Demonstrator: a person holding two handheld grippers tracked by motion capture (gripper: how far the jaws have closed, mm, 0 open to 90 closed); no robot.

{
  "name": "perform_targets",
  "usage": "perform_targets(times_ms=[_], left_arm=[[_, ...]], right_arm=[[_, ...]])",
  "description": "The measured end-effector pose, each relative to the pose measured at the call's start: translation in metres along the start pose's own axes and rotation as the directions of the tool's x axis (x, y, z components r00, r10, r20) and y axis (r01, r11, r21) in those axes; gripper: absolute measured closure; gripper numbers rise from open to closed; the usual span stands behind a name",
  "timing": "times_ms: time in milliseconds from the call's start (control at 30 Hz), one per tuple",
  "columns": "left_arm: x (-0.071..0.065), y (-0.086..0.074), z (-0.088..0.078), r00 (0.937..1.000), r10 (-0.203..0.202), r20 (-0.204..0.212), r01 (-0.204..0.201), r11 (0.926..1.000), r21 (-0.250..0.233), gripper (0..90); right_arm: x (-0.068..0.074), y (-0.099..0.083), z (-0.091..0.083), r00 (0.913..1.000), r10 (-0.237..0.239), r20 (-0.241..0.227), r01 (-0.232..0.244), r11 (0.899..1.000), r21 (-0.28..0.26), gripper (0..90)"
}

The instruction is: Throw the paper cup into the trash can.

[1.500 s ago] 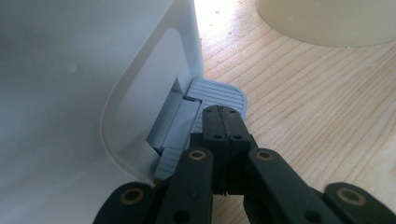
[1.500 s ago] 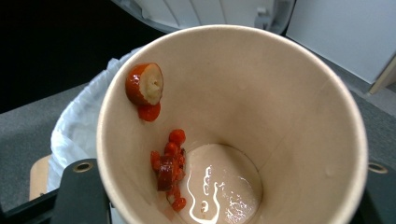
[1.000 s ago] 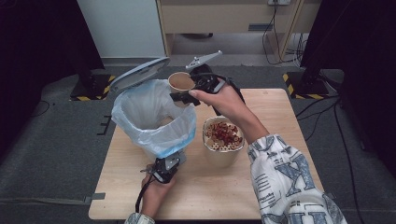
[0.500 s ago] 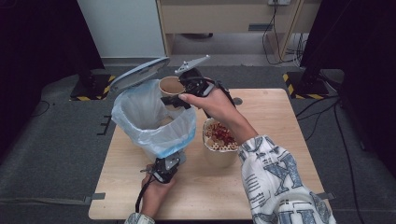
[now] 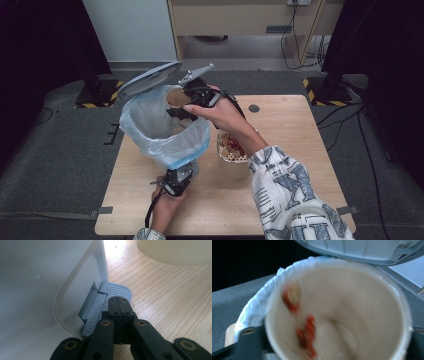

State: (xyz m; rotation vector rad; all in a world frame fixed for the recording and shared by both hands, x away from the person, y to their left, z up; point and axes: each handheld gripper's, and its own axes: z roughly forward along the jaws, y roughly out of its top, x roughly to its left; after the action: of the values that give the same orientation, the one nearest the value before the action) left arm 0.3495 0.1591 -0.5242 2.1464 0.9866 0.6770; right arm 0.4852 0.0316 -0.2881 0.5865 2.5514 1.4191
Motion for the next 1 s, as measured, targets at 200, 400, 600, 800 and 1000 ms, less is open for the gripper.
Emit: perform_targets(times_ms=[200, 400, 600, 800, 1000], left_arm=[[0.000, 0.000, 0.000, 1.0000, 0.001, 0.001, -0.001, 1.0000, 0.000, 89.4], [0.000, 0.000, 0.000, 1.0000, 0.000, 0.002, 0.000, 1.0000, 0.001, 89.5], [0.000, 0.000, 0.000, 1.0000, 0.000, 0.002, 0.000, 1.0000, 0.001, 89.4], [0.000, 0.000, 0.000, 1.0000, 0.003, 0.004, -0.003, 1.0000, 0.001, 89.5], [0.000, 0.000, 0.000, 1.0000, 0.001, 0.004, -0.001, 1.0000, 0.001, 89.4]], right_arm=[[0.002, -0.001, 0.001, 0.9997, 0.011, -0.024, -0.011, 1.000, -0.012, 8.6], [-0.002, -0.006, -0.008, 0.9999, 0.013, -0.005, -0.013, 1.000, -0.012, 9.1], [-0.009, -0.012, -0.018, 0.9996, 0.026, 0.002, -0.026, 0.999, -0.024, 9.5], [-0.018, -0.019, -0.029, 0.9988, 0.044, 0.022, -0.043, 0.999, -0.030, 9.7], [-0.026, -0.024, -0.042, 0.9977, 0.055, 0.040, -0.053, 0.997, -0.050, 9.5]])
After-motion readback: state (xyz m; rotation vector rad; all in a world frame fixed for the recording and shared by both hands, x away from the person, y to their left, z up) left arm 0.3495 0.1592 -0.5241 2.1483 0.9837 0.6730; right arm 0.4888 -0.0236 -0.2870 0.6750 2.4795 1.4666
